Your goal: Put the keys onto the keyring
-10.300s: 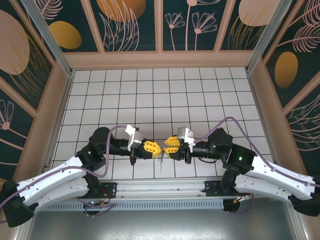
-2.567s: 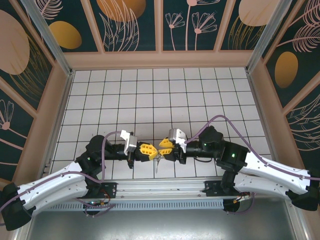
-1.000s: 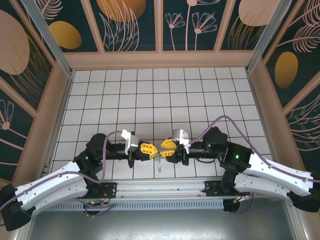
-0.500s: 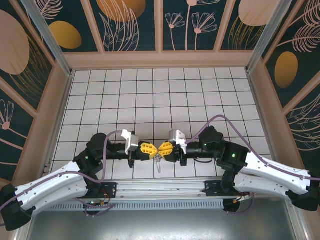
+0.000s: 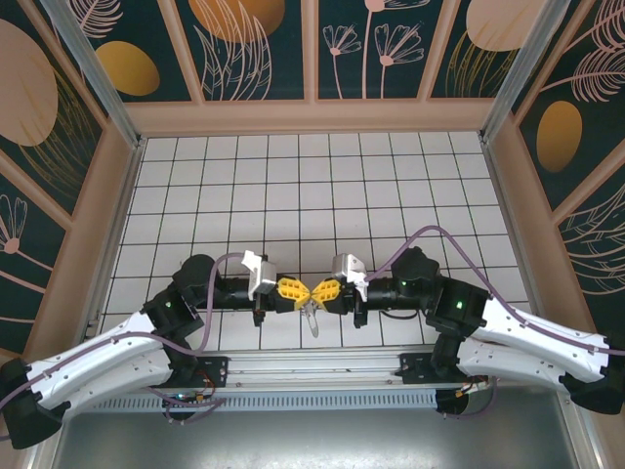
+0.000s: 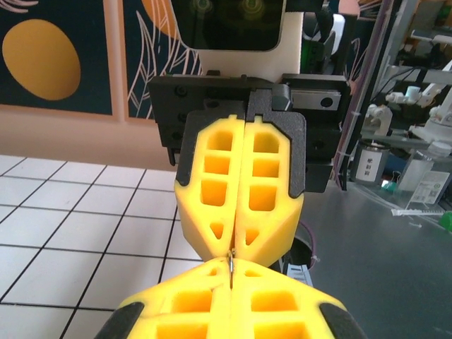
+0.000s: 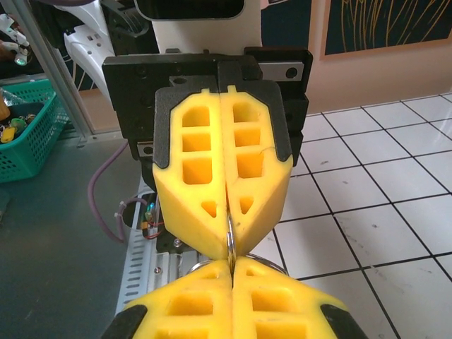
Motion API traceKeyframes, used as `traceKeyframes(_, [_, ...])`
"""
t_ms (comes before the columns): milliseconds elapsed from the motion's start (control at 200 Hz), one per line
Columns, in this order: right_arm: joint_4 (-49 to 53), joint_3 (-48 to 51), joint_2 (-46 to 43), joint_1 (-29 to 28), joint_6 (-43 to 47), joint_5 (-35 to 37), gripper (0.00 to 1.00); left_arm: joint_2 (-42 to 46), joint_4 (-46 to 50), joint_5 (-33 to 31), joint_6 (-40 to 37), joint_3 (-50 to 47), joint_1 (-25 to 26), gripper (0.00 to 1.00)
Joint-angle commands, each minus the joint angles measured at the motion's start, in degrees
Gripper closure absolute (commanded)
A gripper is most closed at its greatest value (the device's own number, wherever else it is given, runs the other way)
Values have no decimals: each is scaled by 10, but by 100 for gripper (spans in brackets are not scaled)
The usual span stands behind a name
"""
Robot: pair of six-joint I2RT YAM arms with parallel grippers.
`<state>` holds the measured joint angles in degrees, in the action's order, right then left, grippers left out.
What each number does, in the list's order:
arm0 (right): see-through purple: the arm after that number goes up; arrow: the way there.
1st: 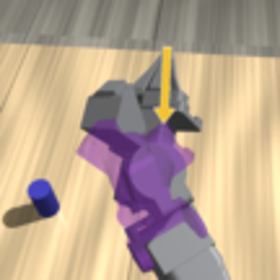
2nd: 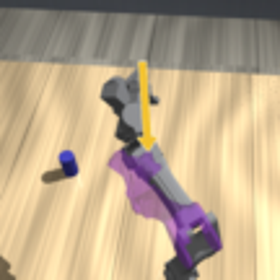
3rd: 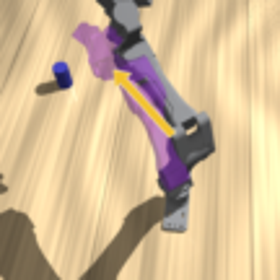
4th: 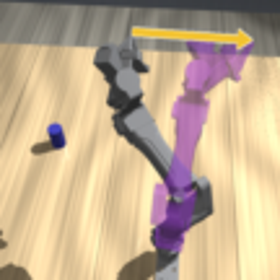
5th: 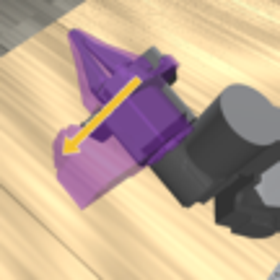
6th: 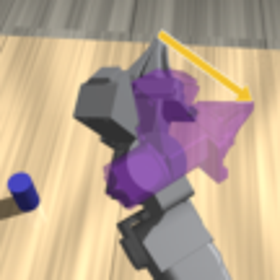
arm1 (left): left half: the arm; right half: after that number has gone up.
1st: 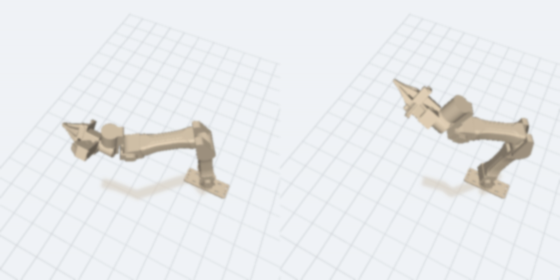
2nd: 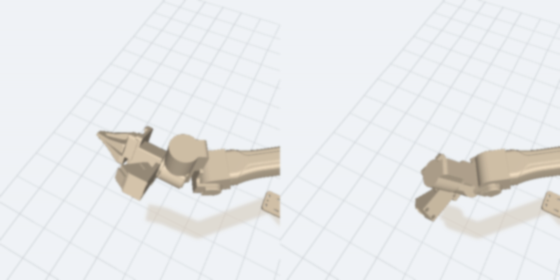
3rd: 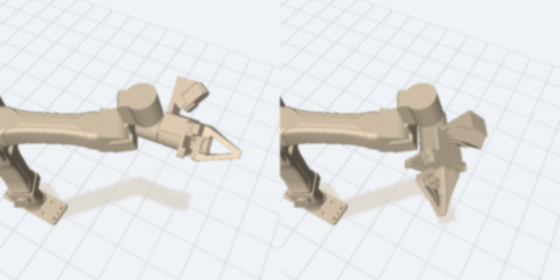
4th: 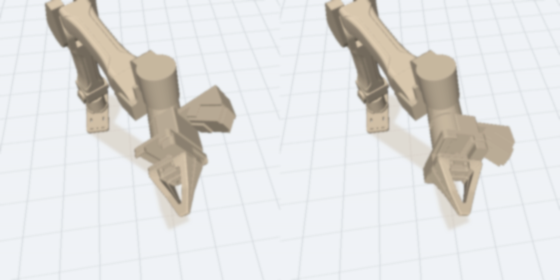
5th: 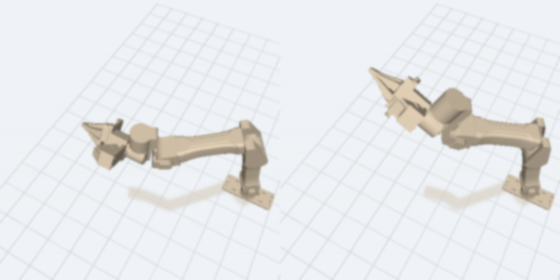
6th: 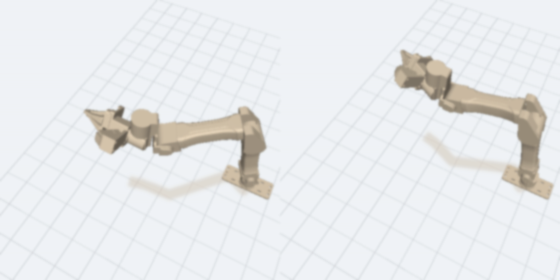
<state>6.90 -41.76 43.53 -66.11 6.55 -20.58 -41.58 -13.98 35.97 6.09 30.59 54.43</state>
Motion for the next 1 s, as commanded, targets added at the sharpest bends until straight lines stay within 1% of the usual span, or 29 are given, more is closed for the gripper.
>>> traceKeyframes(0, [-3,-6,-14,2,13,16,100,-1,84,-33,-24,36,1,89])
traceKeyframes(95, [12,-12,-6,3,17,27,100,-16,137,-37,-37,64,1,84])
traceKeyframes(200, [27,-18,2,2,21,42,100,-42,191,-42,-51,99,1,81])
traceKeyframes(250, [33,-20,3,2,22,47,100,-52,206,-46,-55,111,1,80])
traceKeyframes(380, [44,-22,4,2,22,55,100,-70,227,-49,-60,129,1,80])
traceKeyframes(490, [55,-25,9,1,24,56,100,-86,252,-48,-67,144,1,85])
traceKeyframes(736, [83,-46,50,2,41,49,100,-105,285,-40,-81,160,1,85])
traceKeyframes(836, [93,-59,70,1,51,44,100,-115,299,-37,-86,165,1,86])
traceKeyframes(876, [97,-65,76,2,55,42,100,-117,302,-36,-88,167,1,88])
traceKeyframes(996, [112,-82,88,1,67,39,100,-119,310,-37,-92,166,0,100])
